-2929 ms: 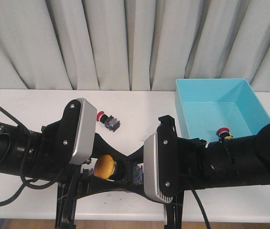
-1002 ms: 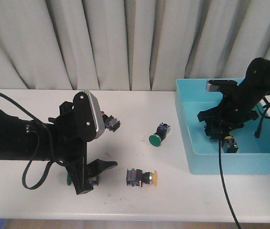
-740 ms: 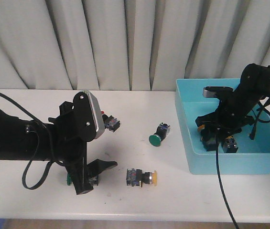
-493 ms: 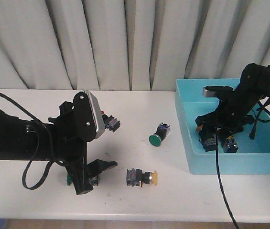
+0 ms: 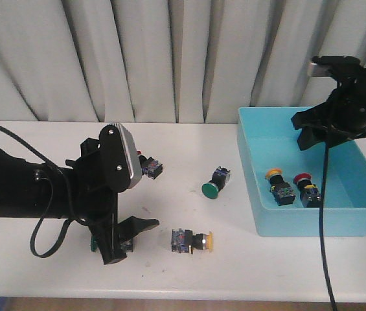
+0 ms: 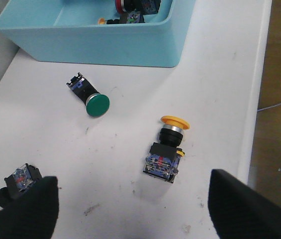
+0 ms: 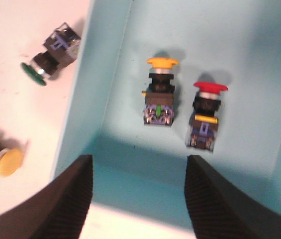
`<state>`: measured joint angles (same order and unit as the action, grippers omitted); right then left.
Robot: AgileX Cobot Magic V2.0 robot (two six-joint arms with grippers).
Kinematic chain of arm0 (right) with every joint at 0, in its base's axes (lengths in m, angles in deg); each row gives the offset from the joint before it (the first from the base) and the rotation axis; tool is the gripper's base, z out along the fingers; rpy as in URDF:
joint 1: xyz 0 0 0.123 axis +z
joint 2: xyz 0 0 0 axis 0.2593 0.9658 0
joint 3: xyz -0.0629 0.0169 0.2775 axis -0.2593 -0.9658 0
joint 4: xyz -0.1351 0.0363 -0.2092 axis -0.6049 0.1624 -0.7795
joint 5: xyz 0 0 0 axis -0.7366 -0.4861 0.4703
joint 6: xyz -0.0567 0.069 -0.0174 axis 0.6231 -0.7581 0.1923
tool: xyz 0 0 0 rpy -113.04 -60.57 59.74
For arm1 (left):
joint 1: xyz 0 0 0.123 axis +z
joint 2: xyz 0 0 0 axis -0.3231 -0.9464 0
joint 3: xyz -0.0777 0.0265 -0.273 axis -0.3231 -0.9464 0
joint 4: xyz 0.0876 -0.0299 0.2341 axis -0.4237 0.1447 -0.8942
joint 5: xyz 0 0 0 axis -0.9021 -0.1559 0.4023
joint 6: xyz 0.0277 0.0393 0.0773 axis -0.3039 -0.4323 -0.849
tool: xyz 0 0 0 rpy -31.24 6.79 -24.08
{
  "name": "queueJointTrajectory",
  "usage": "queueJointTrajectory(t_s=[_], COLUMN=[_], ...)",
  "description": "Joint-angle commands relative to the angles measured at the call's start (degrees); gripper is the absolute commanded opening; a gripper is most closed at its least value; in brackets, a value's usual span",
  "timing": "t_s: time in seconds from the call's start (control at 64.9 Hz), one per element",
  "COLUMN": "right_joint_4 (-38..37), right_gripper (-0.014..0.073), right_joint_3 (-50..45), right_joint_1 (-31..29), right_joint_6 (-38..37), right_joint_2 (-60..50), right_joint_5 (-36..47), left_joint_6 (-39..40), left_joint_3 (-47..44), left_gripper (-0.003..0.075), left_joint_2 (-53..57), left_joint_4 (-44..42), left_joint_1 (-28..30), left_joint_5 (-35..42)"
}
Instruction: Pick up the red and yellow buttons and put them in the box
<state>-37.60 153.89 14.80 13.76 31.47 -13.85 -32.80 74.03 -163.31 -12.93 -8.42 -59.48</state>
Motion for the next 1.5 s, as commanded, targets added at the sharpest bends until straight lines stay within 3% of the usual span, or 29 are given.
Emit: queueJointTrajectory(t_s=[0.0, 0.432, 0.771, 0.94, 1.203, 1.357, 1.48], right_joint_4=[0.1, 0.1, 0.1, 0.2, 0.2, 0.2, 0.1], right_gripper=[0.0398, 0.0398, 0.0356, 0.023, -0.0014, -0.0007, -0.0007], right_joint_3=[-4.2, -38.5, -50.7, -52.0, -52.5, -52.5, -52.5], right_joint_1=[-0.2, -0.2, -0.2, -0.2, -0.2, -0.2, -0.2], right_joint_6=[-0.3, -0.3, 0.0, 0.7, 1.1, 1.1, 1.0], right_joint_2=[-9.8, -41.7, -52.4, -54.2, -54.4, -54.4, -54.4], right_joint_5=[1.7, 11.9, 19.0, 21.9, 21.6, 21.9, 19.5], left_joint_6=[0.6, 0.7, 0.7, 0.8, 4.8, 9.7, 10.7], left_joint_3=[1.2, 1.2, 1.2, 1.2, 1.2, 1.2, 1.2], left_gripper=[0.0594, 0.0594, 0.058, 0.0468, 0.015, -0.0008, -0.0008], left_joint_2=[1.6, 1.6, 1.6, 1.6, 1.6, 1.6, 1.6], left_joint_4=[1.7, 1.7, 1.7, 1.8, 3.3, 3.3, 3.2], left_joint_1=[-0.1, -0.1, -0.1, -0.1, -0.1, -0.1, -0.1], left_joint_5=[1.4, 1.4, 1.4, 1.4, 0.8, 1.0, 1.0])
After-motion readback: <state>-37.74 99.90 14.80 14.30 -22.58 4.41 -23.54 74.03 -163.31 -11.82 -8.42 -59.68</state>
